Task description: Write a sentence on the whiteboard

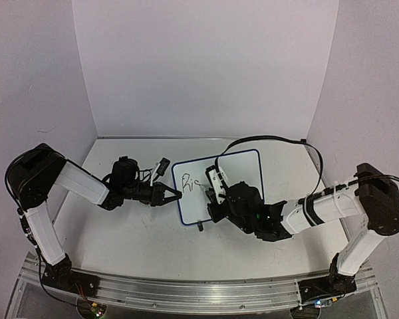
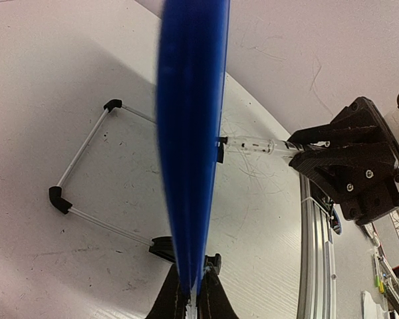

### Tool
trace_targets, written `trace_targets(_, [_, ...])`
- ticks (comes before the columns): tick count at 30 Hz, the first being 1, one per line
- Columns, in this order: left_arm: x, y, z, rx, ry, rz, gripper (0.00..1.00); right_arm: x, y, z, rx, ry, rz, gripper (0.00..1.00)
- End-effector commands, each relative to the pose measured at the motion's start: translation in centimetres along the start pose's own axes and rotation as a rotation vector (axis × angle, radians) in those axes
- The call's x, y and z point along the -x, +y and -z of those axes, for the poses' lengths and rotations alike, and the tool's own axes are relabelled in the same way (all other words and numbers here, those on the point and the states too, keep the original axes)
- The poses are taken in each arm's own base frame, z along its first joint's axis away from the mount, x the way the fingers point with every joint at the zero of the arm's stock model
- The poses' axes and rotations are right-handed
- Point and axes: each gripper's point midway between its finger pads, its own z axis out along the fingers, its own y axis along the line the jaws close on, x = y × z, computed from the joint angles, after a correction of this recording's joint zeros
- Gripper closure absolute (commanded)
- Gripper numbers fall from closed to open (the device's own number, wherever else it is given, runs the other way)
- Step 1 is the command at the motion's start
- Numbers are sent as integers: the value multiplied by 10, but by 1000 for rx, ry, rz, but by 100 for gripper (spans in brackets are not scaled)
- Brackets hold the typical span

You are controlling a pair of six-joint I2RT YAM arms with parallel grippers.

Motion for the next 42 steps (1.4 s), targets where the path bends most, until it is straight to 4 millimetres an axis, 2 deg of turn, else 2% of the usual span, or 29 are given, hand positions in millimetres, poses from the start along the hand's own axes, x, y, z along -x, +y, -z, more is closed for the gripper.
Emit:
trace_targets(1, [-4,13,3,78,23,15,100,-5,-5,4,-22,25,5,100])
trace_targets(21, [-3,12,3,74,22,13,100,-13,9,-1,16,47,10,100])
trace_targets(33, [-2,11,4,71,19,11,100,-8,17,-11,20,38,13,100])
trace_targets(36, [-2,11,4,73,19,12,100,-3,14,-11,6,23,6,100])
trace_targets(39, [-3,11,3,72,21,13,100,12,12,-5,12,-24,-8,100])
trace_targets(40, [-3,12,3,73,21,13,100,23,12,3,32,-62,-19,100])
trace_targets(42, [-2,11,3,73,20,14,100,30,2,21,42,-111,-34,100])
